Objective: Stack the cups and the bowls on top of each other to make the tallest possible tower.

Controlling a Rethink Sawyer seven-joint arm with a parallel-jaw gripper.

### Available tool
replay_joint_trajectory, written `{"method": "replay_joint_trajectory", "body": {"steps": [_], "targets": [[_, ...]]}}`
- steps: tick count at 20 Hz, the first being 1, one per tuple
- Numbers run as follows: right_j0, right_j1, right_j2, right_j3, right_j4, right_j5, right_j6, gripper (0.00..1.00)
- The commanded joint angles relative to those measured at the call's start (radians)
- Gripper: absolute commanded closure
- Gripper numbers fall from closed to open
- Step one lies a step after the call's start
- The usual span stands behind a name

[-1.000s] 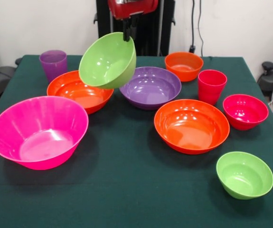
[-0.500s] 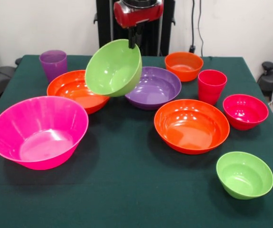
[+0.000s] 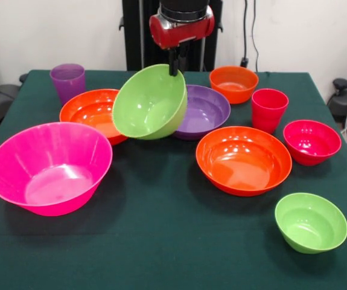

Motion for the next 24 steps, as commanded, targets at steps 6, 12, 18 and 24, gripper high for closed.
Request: {"method": "replay_joint_trajectory", "body": {"steps": [6, 12, 18, 24], "targets": [[0.039, 0.037, 0.073, -0.158, -0.098, -0.052, -0.04, 1.0], [0.043, 0.036, 0.079, -0.179, -0.105, -0.059, -0.037, 1.0], [0.024, 0.028, 0.106, -0.183, -0.101, -0.057, -0.063, 1.0], [0.027, 0.043, 0.115, -0.185, -0.118, -0.067, -0.059, 1.0]]}}
